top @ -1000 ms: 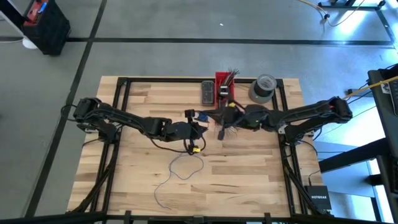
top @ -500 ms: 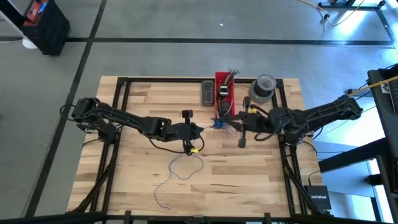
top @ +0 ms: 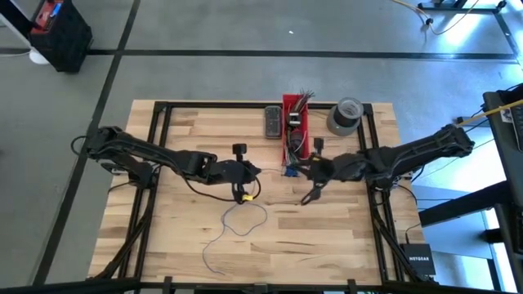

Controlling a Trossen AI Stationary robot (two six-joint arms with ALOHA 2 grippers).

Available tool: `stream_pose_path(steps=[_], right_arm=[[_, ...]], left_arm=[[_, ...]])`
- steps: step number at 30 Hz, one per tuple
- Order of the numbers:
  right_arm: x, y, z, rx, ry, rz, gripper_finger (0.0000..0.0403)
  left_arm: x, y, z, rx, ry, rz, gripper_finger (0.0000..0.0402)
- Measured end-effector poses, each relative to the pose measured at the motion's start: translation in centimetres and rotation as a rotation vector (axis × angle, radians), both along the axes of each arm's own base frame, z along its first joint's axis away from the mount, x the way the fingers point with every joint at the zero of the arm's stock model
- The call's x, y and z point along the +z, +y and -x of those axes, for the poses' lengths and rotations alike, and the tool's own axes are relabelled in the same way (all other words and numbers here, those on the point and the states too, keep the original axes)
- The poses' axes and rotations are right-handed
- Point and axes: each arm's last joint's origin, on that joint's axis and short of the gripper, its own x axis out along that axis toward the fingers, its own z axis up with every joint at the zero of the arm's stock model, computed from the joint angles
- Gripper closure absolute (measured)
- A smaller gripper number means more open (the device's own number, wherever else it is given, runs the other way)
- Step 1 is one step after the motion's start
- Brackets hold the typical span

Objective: Coil cords
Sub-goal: Coil the blue wire into the black spool

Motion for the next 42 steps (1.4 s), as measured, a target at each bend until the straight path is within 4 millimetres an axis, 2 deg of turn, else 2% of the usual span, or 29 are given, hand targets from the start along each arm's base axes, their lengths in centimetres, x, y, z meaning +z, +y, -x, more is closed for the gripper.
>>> stream_pose_path(steps=[8, 14, 19, 26, 31, 42], right_arm=[[-3.3, 0.5, -3.1, -0.087, 0.093, 0.067, 0.0395], [-4.7, -0.4, -5.7, -0.188, 0.033, 0.07, 0.0395], [-5.2, -1.3, -7.3, -0.23, -0.04, 0.044, 0.0395], [-4.3, -1.5, -8.0, -0.206, -0.178, -0.009, 0.0395], [-3.5, -1.4, -8.1, -0.2, -0.241, 0.015, 0.0395], [0.4, -1.6, -6.3, -0.164, -0.386, -0.003, 0.0395]], left_arm=[[1.1, -0.5, -0.3, -0.008, -0.126, 0.102, 0.04], [1.7, -0.7, -0.6, 0.015, -0.224, 0.174, 0.04], [1.4, -1.0, -1.2, 0.018, -0.248, 0.196, 0.04], [0.2, -1.1, -2.4, 0.022, -0.261, 0.195, 0.04], [-0.7, -0.7, -3.1, 0.042, -0.241, 0.181, 0.04], [-0.6, -0.4, -3.2, 0.066, -0.242, 0.135, 0.04]])
